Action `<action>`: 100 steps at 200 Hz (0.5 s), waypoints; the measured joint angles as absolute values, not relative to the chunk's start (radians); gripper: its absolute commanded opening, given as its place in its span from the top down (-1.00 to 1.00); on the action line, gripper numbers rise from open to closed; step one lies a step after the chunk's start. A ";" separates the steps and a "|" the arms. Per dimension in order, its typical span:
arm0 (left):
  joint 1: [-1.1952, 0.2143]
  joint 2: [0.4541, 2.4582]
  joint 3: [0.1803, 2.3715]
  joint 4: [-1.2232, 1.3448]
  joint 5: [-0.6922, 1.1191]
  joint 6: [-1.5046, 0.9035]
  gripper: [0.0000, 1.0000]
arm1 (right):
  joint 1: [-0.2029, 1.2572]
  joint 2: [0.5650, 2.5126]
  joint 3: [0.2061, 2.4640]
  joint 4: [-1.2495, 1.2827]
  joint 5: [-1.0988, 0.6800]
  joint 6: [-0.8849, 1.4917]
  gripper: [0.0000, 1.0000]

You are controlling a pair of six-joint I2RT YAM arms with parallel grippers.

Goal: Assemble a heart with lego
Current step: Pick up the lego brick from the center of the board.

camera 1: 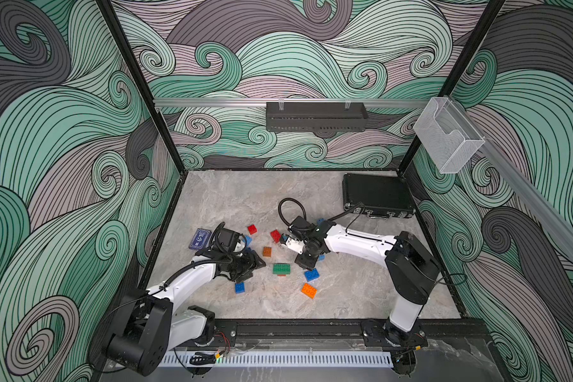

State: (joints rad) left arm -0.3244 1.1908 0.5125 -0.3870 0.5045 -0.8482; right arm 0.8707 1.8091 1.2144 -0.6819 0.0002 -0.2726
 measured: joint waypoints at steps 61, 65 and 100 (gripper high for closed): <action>-0.337 1.224 0.529 -0.371 0.498 -0.855 -0.36 | 0.870 1.819 1.184 -0.674 -0.004 -0.260 -0.19; -0.337 1.227 0.529 -0.371 0.498 -0.855 -0.36 | 0.870 1.819 1.182 -0.674 -0.005 -0.259 -0.19; -0.340 1.239 0.529 -0.364 0.497 -0.857 -0.36 | 0.870 1.832 1.181 -0.674 -0.006 -0.250 -0.15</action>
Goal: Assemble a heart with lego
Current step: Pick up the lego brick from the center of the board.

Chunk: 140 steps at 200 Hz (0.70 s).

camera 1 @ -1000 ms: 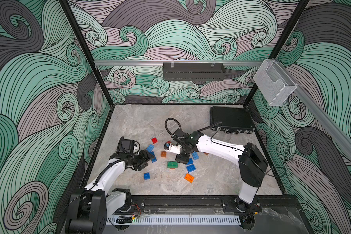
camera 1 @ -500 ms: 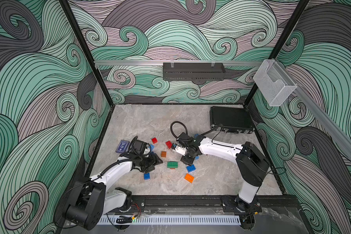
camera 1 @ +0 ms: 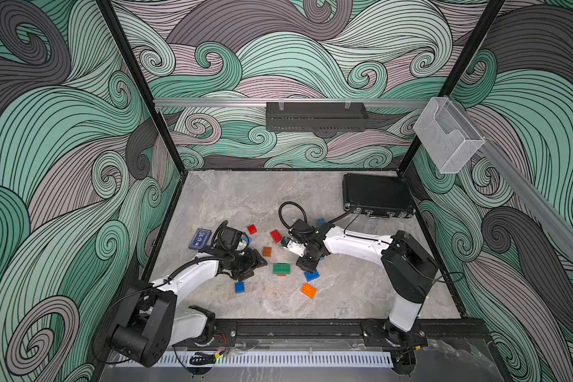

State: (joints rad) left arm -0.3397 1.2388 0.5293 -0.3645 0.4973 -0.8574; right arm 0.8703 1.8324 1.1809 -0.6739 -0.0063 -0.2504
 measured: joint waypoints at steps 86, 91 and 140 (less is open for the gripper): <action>-0.356 1.258 0.541 -0.351 0.497 -0.862 -0.36 | 0.855 1.851 1.174 -0.673 0.000 -0.200 0.14; -0.357 1.261 0.542 -0.350 0.497 -0.862 -0.36 | 0.854 1.851 1.174 -0.672 0.000 -0.197 0.16; -0.359 1.269 0.542 -0.343 0.495 -0.865 -0.36 | 0.850 1.852 1.174 -0.660 0.007 -0.160 0.29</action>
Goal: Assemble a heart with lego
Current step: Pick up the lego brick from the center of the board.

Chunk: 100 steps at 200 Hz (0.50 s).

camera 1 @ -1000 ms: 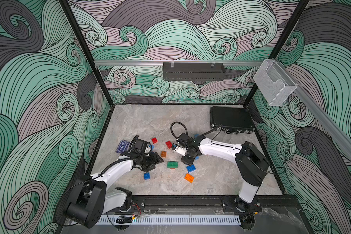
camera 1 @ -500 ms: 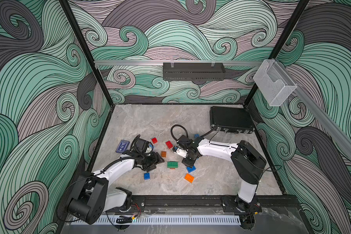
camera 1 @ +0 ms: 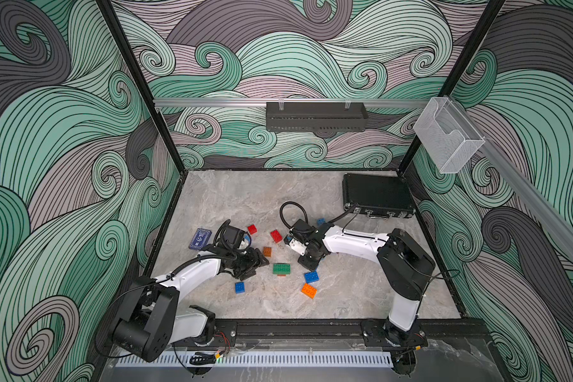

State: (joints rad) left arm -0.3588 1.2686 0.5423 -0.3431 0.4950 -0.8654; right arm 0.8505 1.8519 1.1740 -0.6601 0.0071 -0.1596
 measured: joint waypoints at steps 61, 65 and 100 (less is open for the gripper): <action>-0.363 1.285 0.556 -0.336 0.493 -0.865 -0.36 | 0.849 1.851 1.172 -0.653 0.025 -0.142 0.05; -0.364 1.287 0.557 -0.335 0.493 -0.865 -0.36 | 0.849 1.851 1.171 -0.653 0.025 -0.141 0.05; -0.376 1.304 0.561 -0.326 0.493 -0.866 -0.36 | 0.849 1.838 1.151 -0.654 0.027 -0.141 0.13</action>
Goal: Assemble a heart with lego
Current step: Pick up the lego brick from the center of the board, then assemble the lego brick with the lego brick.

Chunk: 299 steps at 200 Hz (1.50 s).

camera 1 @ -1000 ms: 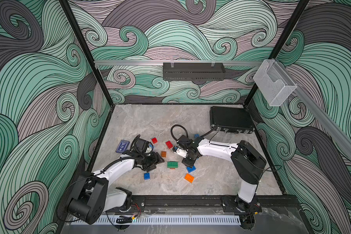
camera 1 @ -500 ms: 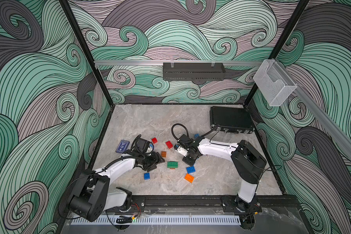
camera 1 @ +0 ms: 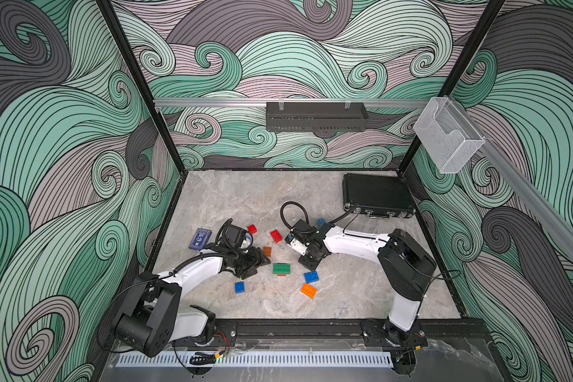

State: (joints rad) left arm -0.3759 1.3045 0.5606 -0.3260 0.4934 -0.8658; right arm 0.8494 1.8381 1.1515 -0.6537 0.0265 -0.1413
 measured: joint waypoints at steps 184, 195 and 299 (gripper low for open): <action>-0.443 1.375 0.584 -0.241 0.530 -0.865 -0.22 | 0.858 1.715 1.150 -0.661 -0.079 -0.228 0.42; -0.447 1.381 0.585 -0.233 0.534 -0.865 -0.18 | 0.867 1.711 1.157 -0.665 -0.094 -0.250 0.42; -0.472 1.431 0.564 -0.125 0.592 -0.868 0.11 | 0.948 1.787 1.341 -0.770 -0.170 -0.412 0.42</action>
